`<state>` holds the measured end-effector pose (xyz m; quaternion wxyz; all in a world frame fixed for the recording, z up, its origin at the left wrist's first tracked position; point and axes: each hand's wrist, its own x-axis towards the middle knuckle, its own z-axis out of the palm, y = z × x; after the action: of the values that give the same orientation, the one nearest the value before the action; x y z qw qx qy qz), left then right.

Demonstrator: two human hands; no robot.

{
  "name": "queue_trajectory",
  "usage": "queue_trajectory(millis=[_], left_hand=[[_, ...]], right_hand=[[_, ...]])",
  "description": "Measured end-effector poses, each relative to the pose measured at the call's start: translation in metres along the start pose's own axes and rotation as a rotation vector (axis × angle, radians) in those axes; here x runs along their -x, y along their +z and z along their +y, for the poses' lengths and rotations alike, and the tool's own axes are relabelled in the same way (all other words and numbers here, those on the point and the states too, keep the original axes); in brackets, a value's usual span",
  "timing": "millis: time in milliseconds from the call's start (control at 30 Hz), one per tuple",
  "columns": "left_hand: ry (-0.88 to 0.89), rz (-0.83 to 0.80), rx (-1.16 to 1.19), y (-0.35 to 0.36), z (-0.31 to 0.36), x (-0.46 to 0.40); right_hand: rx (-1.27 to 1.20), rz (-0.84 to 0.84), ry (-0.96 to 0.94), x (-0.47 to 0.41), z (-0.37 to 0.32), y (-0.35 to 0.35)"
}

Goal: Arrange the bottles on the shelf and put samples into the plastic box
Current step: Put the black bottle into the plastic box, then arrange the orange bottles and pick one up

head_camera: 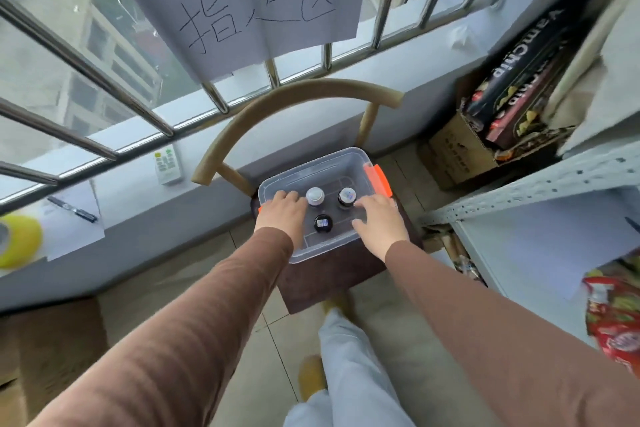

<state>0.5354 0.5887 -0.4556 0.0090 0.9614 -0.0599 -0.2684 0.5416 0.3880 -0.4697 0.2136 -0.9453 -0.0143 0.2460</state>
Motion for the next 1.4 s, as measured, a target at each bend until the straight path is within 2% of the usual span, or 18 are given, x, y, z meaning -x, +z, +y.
queue_trajectory(millis=[233,467,633,867,1167,1400], left_hand=[[0.087,0.106,0.019,-0.037,0.063,0.095],[0.332,0.201,-0.023,-0.052,0.171,0.211],[0.544,0.281,-0.033,-0.06,0.279,0.28],[0.805,0.286,-0.072,-0.039,0.453,0.384],[0.974,0.246,-0.107,0.045,0.679,0.525],[1.089,0.201,-0.063,0.077,0.805,0.583]], right_hand=[[-0.048,0.185,0.061,0.142,0.038,-0.049],[-0.049,0.358,0.153,0.32,0.095,-0.074],[-0.071,0.46,0.267,0.441,0.152,-0.091],[-0.154,0.648,0.441,0.62,0.259,-0.1],[-0.154,0.737,0.55,0.833,0.424,-0.088],[-0.182,0.807,0.626,0.92,0.528,-0.103]])
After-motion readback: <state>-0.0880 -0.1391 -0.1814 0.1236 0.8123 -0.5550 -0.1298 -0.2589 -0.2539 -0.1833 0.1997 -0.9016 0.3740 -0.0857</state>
